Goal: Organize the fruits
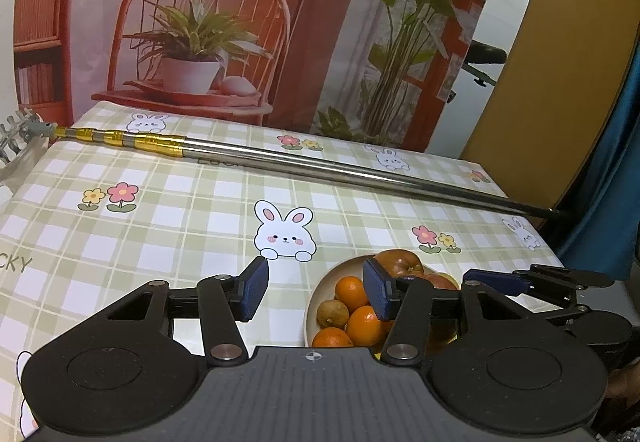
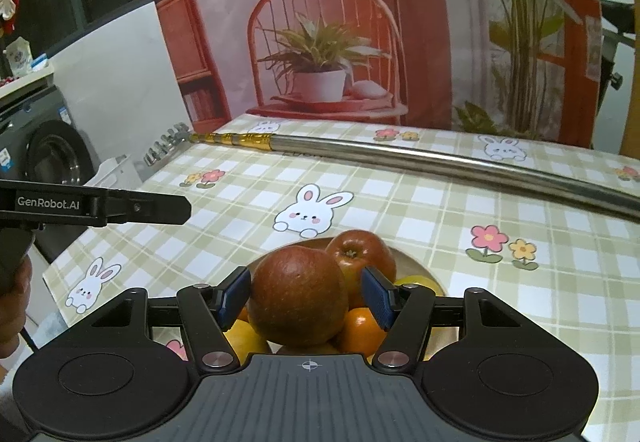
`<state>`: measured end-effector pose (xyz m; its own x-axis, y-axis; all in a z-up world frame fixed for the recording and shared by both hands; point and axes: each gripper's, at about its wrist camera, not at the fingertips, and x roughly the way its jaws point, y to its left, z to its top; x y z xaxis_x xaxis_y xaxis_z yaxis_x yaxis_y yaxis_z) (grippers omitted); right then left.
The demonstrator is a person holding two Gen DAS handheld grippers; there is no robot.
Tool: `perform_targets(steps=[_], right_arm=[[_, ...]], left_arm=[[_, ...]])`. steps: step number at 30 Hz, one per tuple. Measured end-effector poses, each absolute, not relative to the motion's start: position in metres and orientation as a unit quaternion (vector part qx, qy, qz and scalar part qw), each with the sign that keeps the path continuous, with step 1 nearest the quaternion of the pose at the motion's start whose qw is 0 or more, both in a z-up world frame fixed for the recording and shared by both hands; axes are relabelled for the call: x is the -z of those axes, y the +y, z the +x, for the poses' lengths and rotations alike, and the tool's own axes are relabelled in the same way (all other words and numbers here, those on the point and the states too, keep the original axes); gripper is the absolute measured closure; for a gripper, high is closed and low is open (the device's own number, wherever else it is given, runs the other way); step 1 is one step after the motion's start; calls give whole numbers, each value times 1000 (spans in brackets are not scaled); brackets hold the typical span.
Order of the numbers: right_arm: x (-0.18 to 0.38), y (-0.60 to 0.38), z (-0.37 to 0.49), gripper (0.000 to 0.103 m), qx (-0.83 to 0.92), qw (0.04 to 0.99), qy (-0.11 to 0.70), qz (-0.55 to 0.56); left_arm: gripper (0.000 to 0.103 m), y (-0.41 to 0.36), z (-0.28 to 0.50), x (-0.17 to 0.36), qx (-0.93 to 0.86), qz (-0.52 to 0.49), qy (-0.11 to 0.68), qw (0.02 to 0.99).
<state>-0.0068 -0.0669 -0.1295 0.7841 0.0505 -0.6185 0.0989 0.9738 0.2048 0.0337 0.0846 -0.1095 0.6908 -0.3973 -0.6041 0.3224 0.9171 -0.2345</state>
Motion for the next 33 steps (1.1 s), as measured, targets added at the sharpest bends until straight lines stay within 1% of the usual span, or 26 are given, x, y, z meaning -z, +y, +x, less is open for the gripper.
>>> perform_targets(steps=[8,11,14,16,18,19,20,21,23,27,33], right_arm=[[116,-75,-16,37,46,940,324,99],[111,-80,-20,27,57,942,317,96],[105,-85,-26,21,72,944,309,92],[100,-88,-29,12,78,945,302,93],[93,-91,-33,0,83,949,292,90],[89,-93,-34,1,85,950,287,87],[85,-95,-36,0,88,951,283,86],[81,-97,-38,0,89,952,280,86],[72,-101,-41,0,91,953,274,89],[52,-106,-48,0,102,958,253,91],[21,-111,-61,0,117,965,217,92]], left_arm=[[47,81,28,100,201,-50,331,921],[45,79,25,95,203,-47,325,922],[43,77,22,89,206,-40,318,925],[38,76,21,83,208,-37,311,927],[24,76,19,78,210,-38,304,928],[19,76,19,74,211,-40,301,929],[11,77,19,71,213,-41,297,930],[7,77,18,67,214,-42,291,931],[4,76,15,57,214,-37,279,935],[0,73,10,39,214,-29,259,941],[0,69,-5,7,223,-22,213,951]])
